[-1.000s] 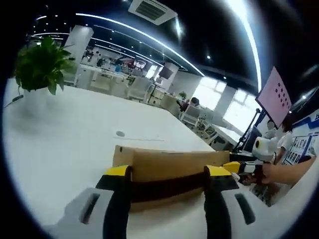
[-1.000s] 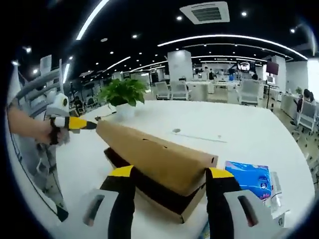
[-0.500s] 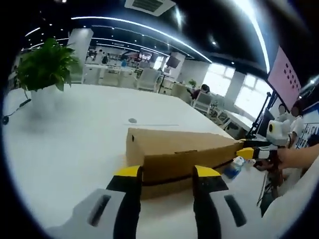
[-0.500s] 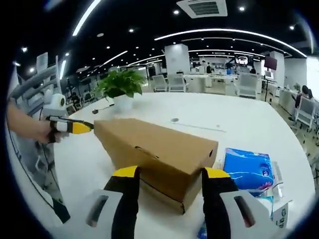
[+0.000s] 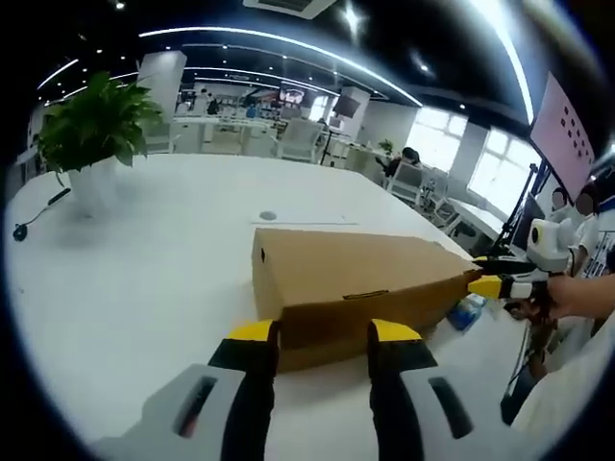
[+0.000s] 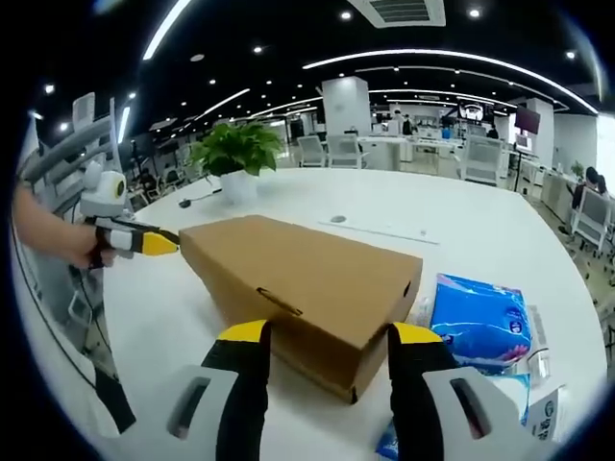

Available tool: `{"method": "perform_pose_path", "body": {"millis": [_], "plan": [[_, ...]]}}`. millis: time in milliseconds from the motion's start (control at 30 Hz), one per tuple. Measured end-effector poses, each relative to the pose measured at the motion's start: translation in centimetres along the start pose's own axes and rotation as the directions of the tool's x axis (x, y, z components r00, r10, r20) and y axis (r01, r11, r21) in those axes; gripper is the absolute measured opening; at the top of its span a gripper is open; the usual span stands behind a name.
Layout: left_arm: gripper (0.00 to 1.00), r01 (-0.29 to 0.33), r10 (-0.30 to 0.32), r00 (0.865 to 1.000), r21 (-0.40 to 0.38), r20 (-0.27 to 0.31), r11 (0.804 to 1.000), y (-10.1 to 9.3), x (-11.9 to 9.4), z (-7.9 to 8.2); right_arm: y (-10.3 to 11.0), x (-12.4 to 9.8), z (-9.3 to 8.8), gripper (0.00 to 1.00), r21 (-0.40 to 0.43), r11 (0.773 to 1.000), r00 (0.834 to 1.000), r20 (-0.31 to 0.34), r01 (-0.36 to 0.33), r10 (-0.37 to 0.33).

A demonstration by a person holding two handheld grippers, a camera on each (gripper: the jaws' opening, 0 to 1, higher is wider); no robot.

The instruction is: Operate the shoe box by opening the lid, removing the specified soft item, and placing it in the target area until the item is outside and the box remains undamaged.

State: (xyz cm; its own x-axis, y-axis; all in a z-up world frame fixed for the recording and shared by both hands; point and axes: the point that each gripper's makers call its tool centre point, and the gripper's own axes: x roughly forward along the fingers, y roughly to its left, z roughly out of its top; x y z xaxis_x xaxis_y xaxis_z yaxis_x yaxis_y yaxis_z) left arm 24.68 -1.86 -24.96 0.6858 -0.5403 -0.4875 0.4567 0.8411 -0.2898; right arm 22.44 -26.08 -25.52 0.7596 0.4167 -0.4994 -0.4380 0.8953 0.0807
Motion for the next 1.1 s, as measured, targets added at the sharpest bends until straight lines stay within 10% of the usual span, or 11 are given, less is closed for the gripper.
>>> {"method": "perform_pose_path", "body": {"millis": [633, 967, 1100], "plan": [[0.35, -0.055, 0.052, 0.998, -0.071, -0.040, 0.996, 1.2, 1.5, -0.7, -0.5, 1.1, -0.7, 0.48, -0.030, 1.000, 0.999, -0.046, 0.007, -0.009], [0.39, -0.056, 0.046, 0.998, -0.216, -0.052, 0.975, 1.2, 1.7, -1.2, -0.4, 0.9, -1.6, 0.47, 0.331, 0.944, 0.995, -0.086, -0.015, 0.046], [0.41, -0.047, 0.030, 0.997, -0.262, -0.071, 0.964, 0.8, 1.5, -1.3, -0.7, 0.0, -1.6, 0.53, 0.313, 0.950, 0.996, -0.084, 0.004, 0.023]]}}
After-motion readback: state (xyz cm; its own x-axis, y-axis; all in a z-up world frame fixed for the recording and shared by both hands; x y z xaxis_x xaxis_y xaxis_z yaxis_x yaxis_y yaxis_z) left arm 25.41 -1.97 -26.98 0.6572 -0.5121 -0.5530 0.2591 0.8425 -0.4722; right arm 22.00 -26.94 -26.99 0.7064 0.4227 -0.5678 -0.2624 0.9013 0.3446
